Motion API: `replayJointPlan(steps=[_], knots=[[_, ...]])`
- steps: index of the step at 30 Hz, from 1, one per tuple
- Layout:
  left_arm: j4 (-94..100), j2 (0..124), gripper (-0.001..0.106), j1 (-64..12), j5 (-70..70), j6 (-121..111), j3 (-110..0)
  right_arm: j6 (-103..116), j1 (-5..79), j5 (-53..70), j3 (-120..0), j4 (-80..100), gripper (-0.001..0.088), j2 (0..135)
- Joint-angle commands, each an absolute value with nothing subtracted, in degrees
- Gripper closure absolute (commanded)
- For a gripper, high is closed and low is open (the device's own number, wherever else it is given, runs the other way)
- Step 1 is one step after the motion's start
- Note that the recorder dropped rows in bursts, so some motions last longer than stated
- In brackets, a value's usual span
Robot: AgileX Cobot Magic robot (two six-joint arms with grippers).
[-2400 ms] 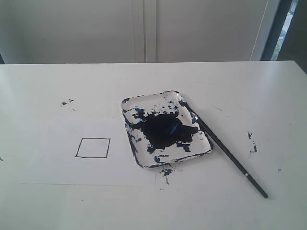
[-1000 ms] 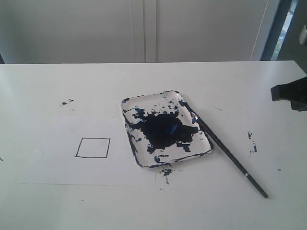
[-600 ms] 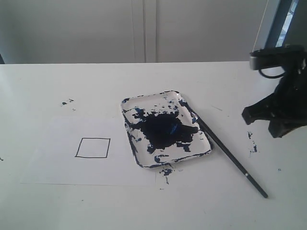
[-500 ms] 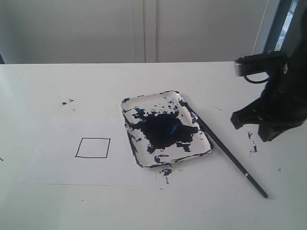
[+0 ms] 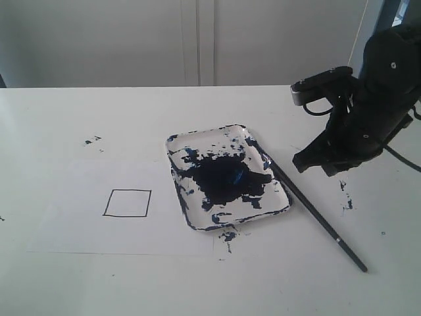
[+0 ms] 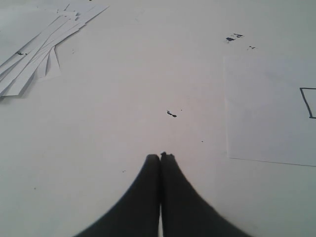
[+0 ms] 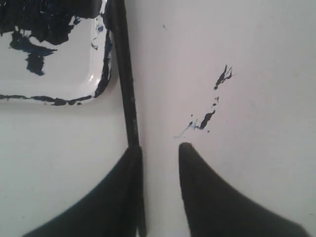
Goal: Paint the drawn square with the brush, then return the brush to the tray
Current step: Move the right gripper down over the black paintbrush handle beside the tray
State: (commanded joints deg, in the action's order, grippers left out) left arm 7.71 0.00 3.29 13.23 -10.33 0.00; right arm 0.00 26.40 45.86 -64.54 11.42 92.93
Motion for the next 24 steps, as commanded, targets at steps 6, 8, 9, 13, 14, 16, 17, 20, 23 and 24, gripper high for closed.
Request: replayJointPlan(steps=[6,8,9,13,14,16,17,20,23,24], knots=[[7.71,0.00,0.105,3.29,13.23,-10.33,0.00,0.00,26.40,47.46,-64.54,10.15,0.0242,94.54],[7.71,0.00,0.105,3.29,13.23,-10.33,0.00,0.00,26.40,47.88,-64.54,8.29,0.0242,94.54],[7.71,0.00,0.105,3.29,13.23,-10.33,0.00,0.00,26.40,48.04,-64.54,6.83,0.0242,94.54],[7.71,0.00,0.105,3.29,13.23,-10.33,0.00,-0.61,26.40,48.04,-64.54,4.89,0.0242,95.62],[7.71,0.00,0.105,3.29,13.23,-10.33,0.00,-2.13,26.40,48.15,-64.54,4.89,0.0242,96.59],[7.71,0.00,0.105,3.29,13.23,-10.33,0.00,-3.52,26.40,48.02,-64.54,4.89,0.0242,97.87],[7.71,0.00,0.105,3.29,13.23,-10.33,0.00,-4.20,26.40,47.64,-64.54,4.89,0.0242,98.65],[7.71,0.00,0.105,3.29,13.23,-10.33,0.00,-4.78,26.40,46.62,-64.54,4.89,0.0242,101.02],[7.71,0.00,0.105,3.29,13.23,-10.33,0.00,-4.80,26.40,45.58,-64.54,4.89,0.0242,103.45],[7.71,0.00,0.105,3.29,13.23,-10.33,0.00,-4.88,26.40,45.33,-64.54,5.06,0.0242,104.26]])
